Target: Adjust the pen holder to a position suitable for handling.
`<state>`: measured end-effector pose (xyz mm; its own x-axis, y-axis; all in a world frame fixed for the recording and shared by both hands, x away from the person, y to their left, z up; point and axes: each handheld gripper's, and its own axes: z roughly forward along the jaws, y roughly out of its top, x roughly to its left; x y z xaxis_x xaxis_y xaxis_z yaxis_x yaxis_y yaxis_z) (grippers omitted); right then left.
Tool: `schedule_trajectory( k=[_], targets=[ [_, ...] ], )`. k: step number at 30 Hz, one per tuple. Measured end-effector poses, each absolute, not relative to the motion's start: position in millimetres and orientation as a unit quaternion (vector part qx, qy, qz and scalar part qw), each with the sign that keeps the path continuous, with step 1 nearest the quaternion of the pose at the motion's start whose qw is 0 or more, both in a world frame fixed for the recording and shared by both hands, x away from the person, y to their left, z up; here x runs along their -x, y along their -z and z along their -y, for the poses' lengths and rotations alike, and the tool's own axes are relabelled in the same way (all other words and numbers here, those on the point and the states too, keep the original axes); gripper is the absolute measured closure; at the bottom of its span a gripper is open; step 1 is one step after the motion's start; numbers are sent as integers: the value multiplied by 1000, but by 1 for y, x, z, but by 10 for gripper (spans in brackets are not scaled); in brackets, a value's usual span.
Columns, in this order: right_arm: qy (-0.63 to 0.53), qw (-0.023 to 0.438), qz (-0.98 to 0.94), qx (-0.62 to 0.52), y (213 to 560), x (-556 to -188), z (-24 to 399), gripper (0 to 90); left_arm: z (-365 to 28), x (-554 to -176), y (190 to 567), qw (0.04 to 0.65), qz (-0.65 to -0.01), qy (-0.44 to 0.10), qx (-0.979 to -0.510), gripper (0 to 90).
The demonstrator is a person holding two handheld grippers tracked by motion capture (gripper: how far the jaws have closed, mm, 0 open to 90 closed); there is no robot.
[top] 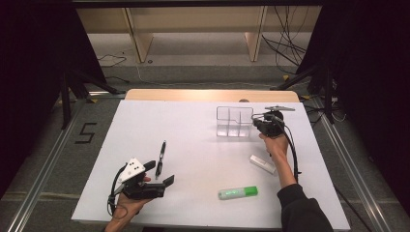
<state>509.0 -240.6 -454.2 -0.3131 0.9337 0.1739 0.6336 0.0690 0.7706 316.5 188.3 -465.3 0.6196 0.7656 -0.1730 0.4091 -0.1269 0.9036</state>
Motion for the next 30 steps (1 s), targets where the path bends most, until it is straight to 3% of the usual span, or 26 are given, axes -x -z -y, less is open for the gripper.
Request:
schedule_trajectory(
  k=[10,30],
  targets=[
    [-392,182,-702,-566,458,-515,234,900,-188,-317,466,522,-403,-169,-733,91],
    [-396,172,-727,-534,457,-519,176,900,-191,-319,465,516,-419,-178,-726,91]
  ],
)
